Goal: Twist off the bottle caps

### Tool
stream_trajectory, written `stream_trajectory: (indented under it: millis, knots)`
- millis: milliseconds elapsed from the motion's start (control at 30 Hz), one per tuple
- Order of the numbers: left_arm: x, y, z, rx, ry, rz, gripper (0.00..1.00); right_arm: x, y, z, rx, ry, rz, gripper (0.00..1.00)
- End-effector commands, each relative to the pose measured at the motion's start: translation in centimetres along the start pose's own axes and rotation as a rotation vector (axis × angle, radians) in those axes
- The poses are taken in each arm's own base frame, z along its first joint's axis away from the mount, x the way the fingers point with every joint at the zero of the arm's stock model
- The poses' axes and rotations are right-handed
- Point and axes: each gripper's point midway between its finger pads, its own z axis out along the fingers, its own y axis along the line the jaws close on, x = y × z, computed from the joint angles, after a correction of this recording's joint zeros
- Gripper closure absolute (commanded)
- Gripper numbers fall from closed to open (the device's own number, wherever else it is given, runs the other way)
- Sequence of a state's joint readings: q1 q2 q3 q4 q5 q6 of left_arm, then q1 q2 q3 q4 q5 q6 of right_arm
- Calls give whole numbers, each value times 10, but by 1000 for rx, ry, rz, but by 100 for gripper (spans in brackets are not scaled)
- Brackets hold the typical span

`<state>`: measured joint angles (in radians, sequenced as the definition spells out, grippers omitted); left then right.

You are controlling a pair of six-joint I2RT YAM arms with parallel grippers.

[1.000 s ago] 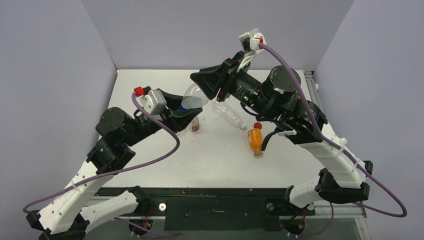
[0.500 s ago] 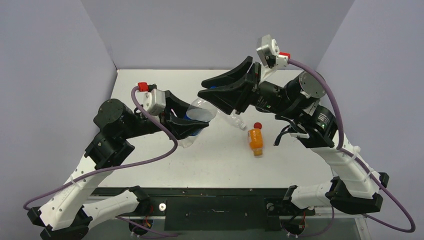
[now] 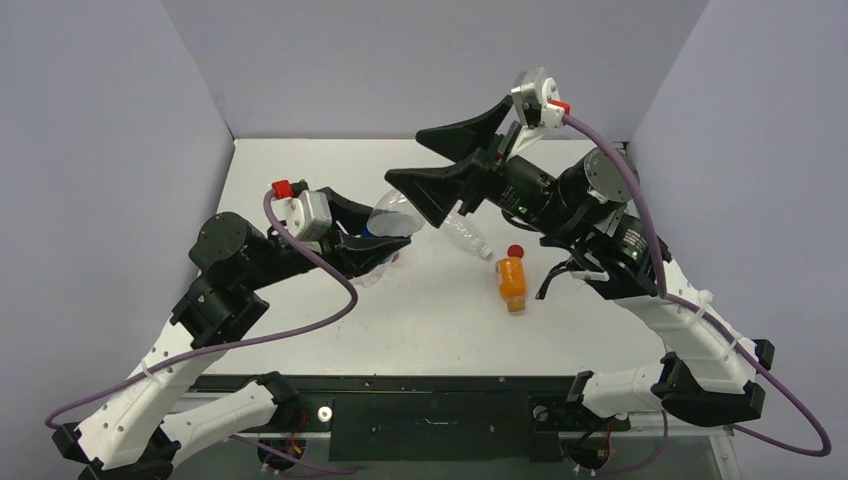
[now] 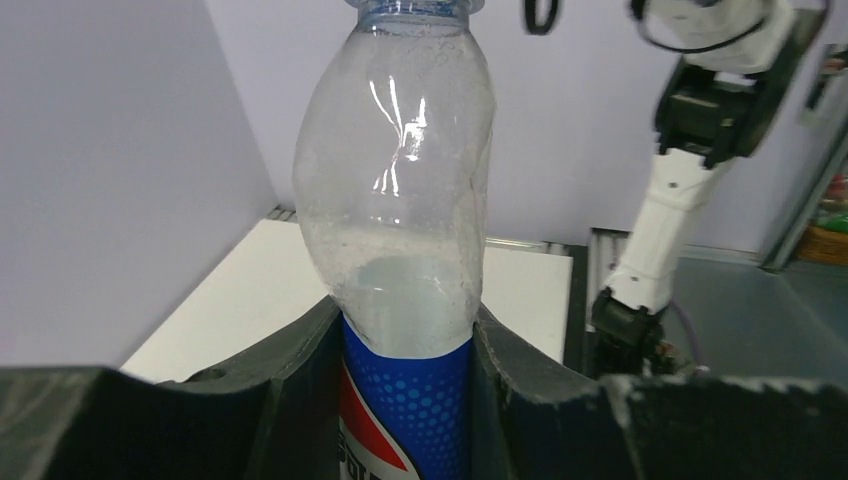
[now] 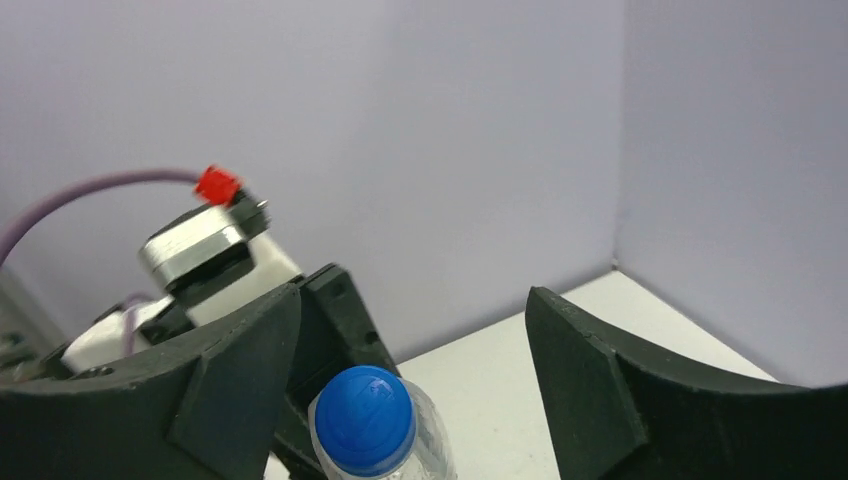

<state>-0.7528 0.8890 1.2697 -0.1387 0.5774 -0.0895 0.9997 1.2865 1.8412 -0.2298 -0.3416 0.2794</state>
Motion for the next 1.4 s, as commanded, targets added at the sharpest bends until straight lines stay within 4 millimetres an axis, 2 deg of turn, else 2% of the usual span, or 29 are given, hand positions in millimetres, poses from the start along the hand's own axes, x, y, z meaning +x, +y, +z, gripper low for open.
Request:
stream_trajectory:
  millis: [0,33,67,100,167,267,467,600,800,1033,1100,1233,1367]
  knots:
    - [-16,54,-10,-287,-91,221,100,-16,-56,-7,434,-128,31,21]
    - [-13,64,-14,-344,-89,235,100,-17,-55,-7,453,-117,33,21]
    - [-14,69,-16,-370,-89,267,100,-5,-57,2,479,-85,41,20]
    - [-10,77,-19,-416,-80,274,100,-8,-53,3,482,-74,48,20]
    - [-8,85,-24,-458,-72,301,100,4,-59,15,514,-35,66,19]
    - [-8,89,-27,-483,-75,325,100,7,-62,19,540,-31,96,20]
    - [-8,91,-30,-504,-79,314,100,14,-68,18,574,-19,121,31]
    - [-9,90,-29,-503,-87,304,100,17,-78,17,582,-24,162,41]
    - [-8,90,-28,-496,-85,301,100,18,-72,24,515,-30,200,61]
    - [-6,89,-21,-469,-81,286,100,19,-65,37,460,-16,213,67]
    - [-5,89,-18,-464,-79,283,100,20,-65,38,459,-14,213,72]
    - [-9,89,-14,-454,-90,274,100,16,-69,34,473,-16,205,99]
    - [-19,80,-8,-410,-113,230,100,3,-68,22,445,-17,144,100]
